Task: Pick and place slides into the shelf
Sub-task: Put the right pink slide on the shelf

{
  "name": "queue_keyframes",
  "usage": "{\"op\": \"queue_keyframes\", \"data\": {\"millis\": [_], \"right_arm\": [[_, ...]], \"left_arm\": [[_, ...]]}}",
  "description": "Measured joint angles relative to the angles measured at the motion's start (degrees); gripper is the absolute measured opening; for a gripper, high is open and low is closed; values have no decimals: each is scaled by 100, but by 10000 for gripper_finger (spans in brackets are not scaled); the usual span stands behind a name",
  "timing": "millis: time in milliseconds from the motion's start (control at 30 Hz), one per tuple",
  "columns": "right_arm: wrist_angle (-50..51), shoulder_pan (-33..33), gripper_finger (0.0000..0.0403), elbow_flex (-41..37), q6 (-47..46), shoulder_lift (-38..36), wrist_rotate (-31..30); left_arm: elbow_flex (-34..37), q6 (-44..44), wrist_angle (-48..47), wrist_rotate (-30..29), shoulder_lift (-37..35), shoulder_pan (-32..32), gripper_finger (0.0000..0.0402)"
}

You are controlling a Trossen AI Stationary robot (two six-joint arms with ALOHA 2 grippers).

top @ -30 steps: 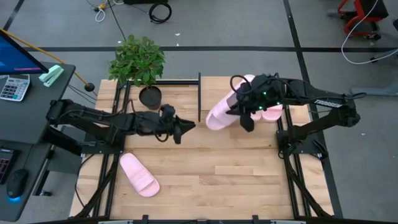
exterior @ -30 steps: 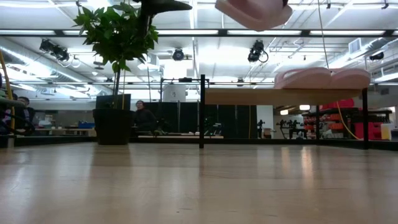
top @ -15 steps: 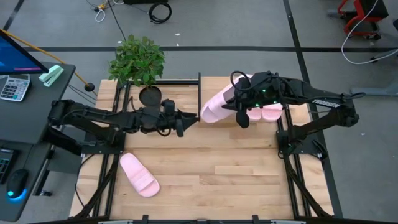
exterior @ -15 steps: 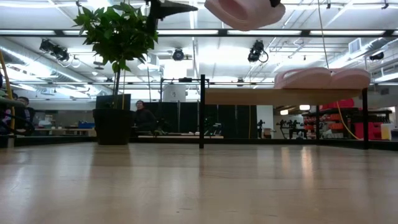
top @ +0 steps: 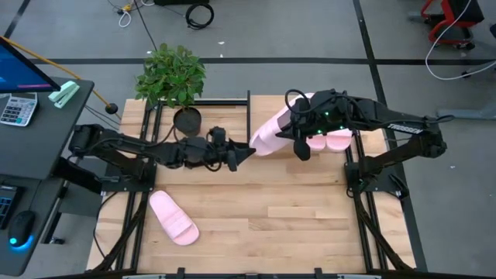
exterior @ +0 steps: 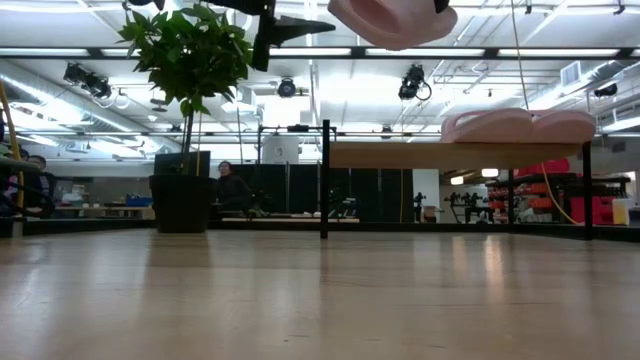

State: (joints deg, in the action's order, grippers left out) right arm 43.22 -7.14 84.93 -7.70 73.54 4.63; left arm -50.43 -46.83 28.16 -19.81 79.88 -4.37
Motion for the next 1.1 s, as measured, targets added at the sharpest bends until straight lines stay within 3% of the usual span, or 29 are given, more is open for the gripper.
{"op": "queue_keyframes", "data": {"millis": [667, 800, 1100], "right_arm": [[-275, 2, 9, 0, 42, 133, 135], [-288, 2, 11, 0, 42, 129, 146], [-321, 20, 117, 0, 151, 122, 308]], "left_arm": [[0, 105, 26, -62, 0, 165, 63], [0, 109, 26, -62, 0, 165, 55], [4, 164, 22, -54, 0, 165, 52]]}}
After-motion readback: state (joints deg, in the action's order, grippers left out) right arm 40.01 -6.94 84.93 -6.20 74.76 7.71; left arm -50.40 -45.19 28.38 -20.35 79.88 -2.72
